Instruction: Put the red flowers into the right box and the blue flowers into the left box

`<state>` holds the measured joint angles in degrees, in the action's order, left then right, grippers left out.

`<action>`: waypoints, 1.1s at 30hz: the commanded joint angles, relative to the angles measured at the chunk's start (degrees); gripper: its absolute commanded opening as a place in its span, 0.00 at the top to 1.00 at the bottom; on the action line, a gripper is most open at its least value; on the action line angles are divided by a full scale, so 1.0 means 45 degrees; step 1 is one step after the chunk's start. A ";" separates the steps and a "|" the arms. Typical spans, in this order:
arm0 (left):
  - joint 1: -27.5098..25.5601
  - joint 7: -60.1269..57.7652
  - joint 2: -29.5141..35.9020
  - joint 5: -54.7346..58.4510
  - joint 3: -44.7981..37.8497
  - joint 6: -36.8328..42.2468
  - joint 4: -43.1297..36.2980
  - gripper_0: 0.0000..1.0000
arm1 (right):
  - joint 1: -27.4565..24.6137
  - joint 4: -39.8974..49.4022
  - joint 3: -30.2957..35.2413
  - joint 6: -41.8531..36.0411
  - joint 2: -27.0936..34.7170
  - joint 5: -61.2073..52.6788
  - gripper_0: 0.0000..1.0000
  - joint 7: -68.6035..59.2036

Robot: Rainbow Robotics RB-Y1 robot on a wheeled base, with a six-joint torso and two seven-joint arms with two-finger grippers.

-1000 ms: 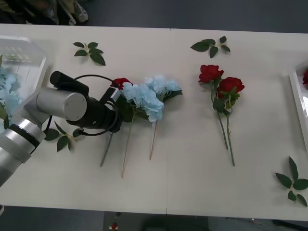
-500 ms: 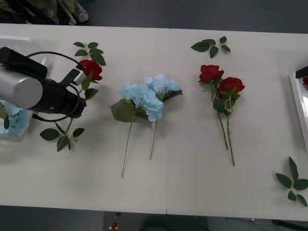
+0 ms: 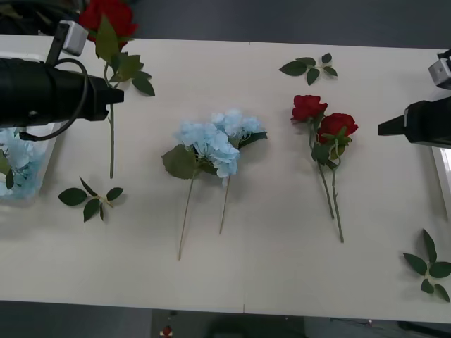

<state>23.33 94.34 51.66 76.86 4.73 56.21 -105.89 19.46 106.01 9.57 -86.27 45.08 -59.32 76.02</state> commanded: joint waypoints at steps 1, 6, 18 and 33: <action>0.0227 0.1615 -0.0503 0.1026 -0.0777 -0.0304 -0.0316 1.00 | 0.0227 0.0875 0.0139 0.0129 -0.0544 -0.0198 0.10 -0.0487; 0.0559 0.3294 -0.1362 0.1339 -0.0816 -0.0578 -0.0258 1.00 | 0.0207 0.1539 0.0705 0.0129 -0.1736 -0.0862 0.10 -0.0331; 0.1281 0.7787 -0.4429 0.1534 -0.0660 -0.0597 -0.0199 1.00 | 0.0207 0.2691 0.0979 0.0441 -0.4079 -0.1877 0.09 0.0079; 0.1672 0.9291 -0.5112 0.2784 -0.0445 -0.0793 -0.0199 1.00 | 0.0168 0.2691 -0.1775 0.3742 -0.5876 -0.0881 0.09 0.0841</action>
<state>28.25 132.79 28.24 88.77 2.34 52.84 -105.85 19.46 116.16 3.10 -71.48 19.77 -63.98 76.19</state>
